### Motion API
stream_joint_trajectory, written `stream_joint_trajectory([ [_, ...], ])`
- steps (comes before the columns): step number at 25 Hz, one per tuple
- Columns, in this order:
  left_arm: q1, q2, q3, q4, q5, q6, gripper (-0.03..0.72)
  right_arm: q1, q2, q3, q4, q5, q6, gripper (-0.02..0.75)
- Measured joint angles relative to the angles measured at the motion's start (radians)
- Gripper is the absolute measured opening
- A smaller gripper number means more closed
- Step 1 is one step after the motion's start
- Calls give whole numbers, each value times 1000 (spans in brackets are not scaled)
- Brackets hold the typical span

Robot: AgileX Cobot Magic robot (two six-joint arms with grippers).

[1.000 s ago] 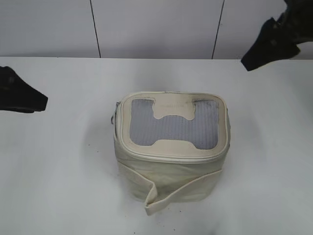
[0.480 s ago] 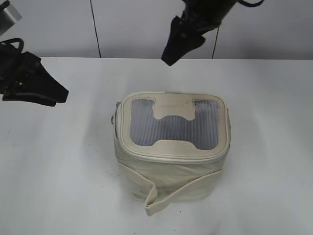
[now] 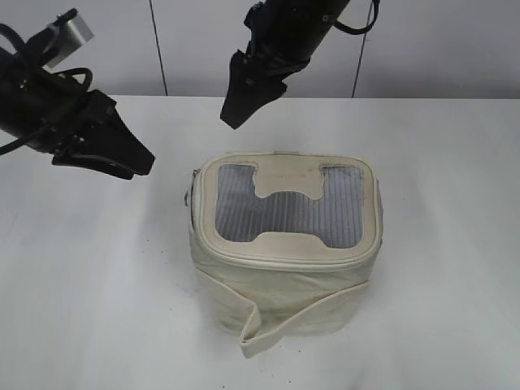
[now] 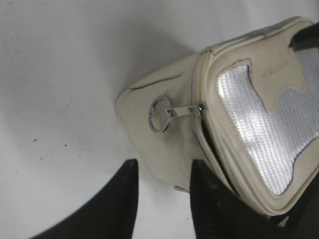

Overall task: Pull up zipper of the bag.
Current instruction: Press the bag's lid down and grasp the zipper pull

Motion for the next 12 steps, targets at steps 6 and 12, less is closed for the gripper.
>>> stream_joint_trajectory([
  [6, -25, 5, -38, 4, 33, 0, 278, 0, 0, 35, 1, 2, 35, 501],
  [12, -29, 5, -45, 6, 39, 0, 286, 0, 11, 50, 7, 4, 26, 501],
])
